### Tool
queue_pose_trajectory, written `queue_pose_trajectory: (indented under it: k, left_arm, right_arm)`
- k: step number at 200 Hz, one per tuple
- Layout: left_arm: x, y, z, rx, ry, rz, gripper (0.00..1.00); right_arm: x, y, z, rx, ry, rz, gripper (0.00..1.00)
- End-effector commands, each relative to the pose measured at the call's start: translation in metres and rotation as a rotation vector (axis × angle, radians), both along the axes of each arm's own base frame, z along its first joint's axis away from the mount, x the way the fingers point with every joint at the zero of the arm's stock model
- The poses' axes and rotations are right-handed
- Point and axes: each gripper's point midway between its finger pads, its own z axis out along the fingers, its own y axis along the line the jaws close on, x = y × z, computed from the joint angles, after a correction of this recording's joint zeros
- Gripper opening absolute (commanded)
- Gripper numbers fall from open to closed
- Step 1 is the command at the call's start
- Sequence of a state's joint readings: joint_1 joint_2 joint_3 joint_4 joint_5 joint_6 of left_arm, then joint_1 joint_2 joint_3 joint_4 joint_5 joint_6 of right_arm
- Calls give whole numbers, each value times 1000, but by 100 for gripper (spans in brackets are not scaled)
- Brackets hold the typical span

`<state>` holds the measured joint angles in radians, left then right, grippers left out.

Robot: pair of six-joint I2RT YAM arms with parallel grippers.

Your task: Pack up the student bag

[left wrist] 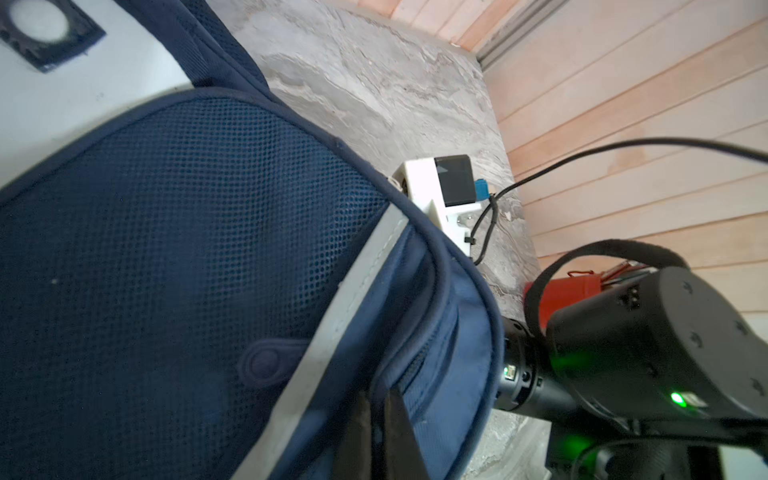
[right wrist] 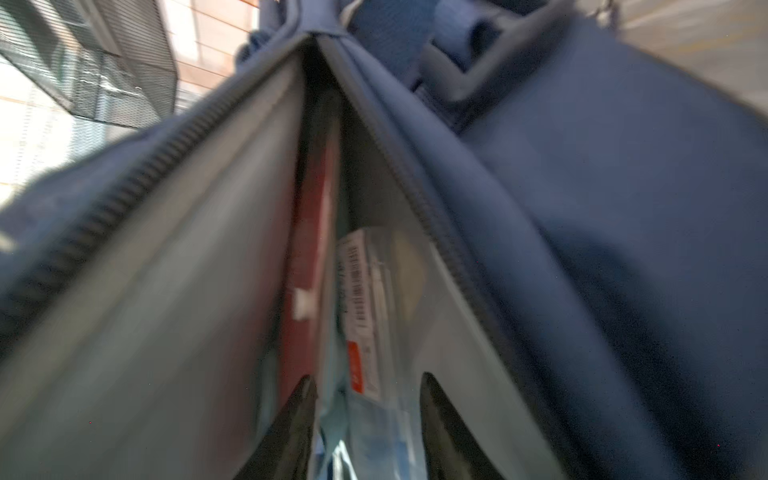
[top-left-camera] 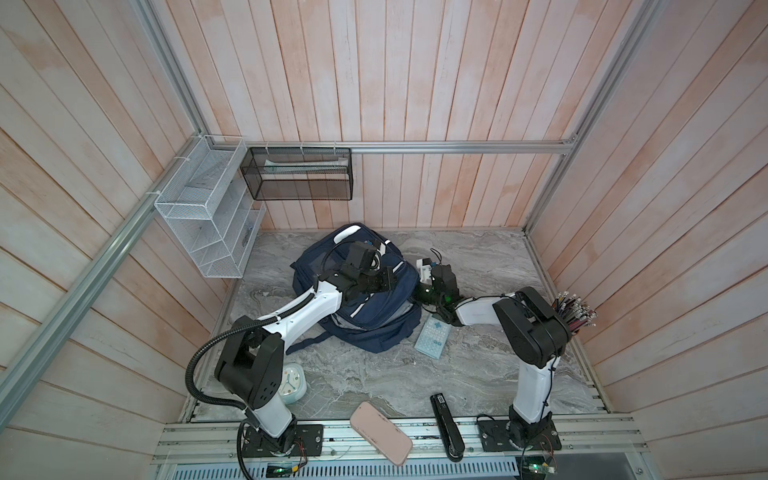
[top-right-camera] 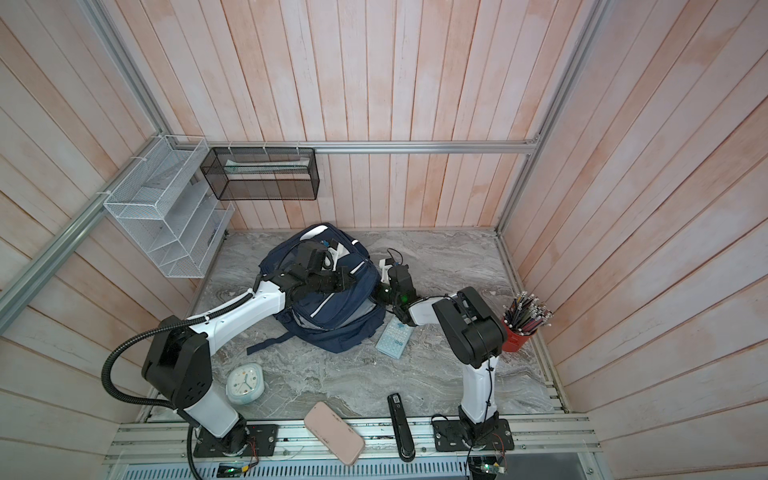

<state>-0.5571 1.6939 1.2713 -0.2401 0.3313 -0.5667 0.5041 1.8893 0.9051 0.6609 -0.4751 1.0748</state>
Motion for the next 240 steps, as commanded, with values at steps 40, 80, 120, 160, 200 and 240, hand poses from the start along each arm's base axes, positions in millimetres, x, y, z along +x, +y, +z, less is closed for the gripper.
queue_pose_trajectory:
  k: [40,80,120,160,200,240]
  left_arm:
    - [26,17,-40,40,53,112,0]
    - [32,6,-29,3,54,85,21]
    - [31,20,26,-29,-36,121,65]
    - [9,72,65,0,-112,245,87]
    - [-25,166,50,-52,-110,504,100]
    - [-41,204,11,-316,-71,630,87]
  right_arm:
    - [-20,-87,33,-363,-103,-20,43]
    - [-49,-85,57,-391,-193,11,39]
    - [-110,-18,61,-372,-250,153,49]
    - [-134,15,18,-339,-186,204,58]
    - [-100,5,-10,-432,-161,168,58]
    - [-34,-39,-17,-475,-162,74,55]
